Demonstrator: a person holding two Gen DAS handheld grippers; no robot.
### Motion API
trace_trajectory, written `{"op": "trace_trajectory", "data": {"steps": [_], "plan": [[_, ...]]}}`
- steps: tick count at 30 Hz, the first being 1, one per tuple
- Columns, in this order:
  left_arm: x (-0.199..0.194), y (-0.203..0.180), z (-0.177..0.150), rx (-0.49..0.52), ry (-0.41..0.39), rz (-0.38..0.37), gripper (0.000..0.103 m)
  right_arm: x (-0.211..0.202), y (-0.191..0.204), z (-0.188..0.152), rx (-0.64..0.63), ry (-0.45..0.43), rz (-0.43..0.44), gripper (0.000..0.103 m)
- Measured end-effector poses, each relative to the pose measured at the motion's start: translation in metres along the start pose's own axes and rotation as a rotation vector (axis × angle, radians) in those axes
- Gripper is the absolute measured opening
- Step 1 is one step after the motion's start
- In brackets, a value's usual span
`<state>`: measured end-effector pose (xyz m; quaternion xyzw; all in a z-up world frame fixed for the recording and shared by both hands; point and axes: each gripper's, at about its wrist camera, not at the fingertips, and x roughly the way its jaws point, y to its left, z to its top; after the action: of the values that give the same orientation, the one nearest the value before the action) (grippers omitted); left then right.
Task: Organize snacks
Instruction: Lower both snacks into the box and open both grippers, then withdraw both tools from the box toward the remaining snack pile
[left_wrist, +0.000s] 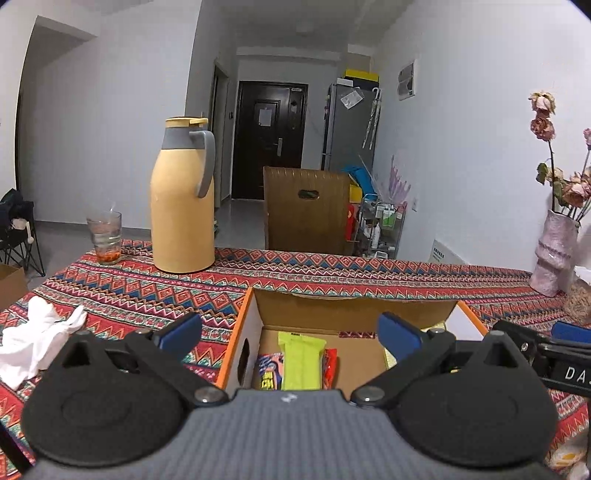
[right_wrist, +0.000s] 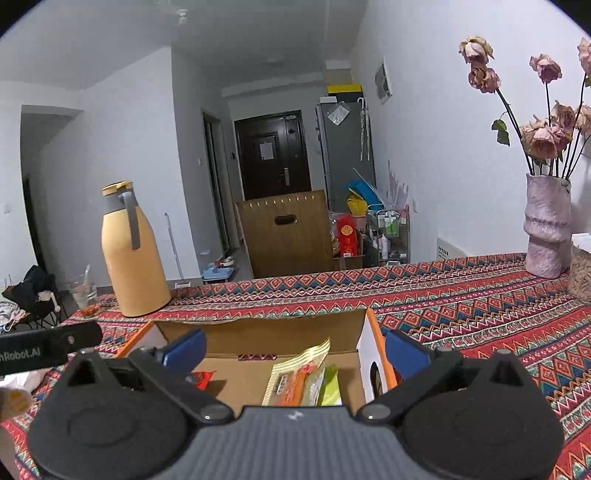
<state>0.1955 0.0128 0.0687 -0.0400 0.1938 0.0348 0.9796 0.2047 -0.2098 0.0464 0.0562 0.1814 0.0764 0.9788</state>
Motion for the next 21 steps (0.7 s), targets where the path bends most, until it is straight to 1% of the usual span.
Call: {"op": "trace_trajectory", "data": {"steps": [11, 16, 21], "plan": [[-0.058, 0.008, -0.024, 0.011, 0.004, -0.019, 0.103, -0.061, 0.015, -0.025, -0.046, 0.015, 0.016, 0.103], [-0.08, 0.014, -0.04, 0.022, 0.019, -0.026, 0.103, -0.086, 0.019, -0.041, -0.062, 0.025, 0.028, 0.103], [-0.093, 0.019, -0.061, 0.042, 0.053, -0.033, 0.103, -0.105, 0.022, -0.06, -0.082, 0.049, 0.033, 0.103]]}}
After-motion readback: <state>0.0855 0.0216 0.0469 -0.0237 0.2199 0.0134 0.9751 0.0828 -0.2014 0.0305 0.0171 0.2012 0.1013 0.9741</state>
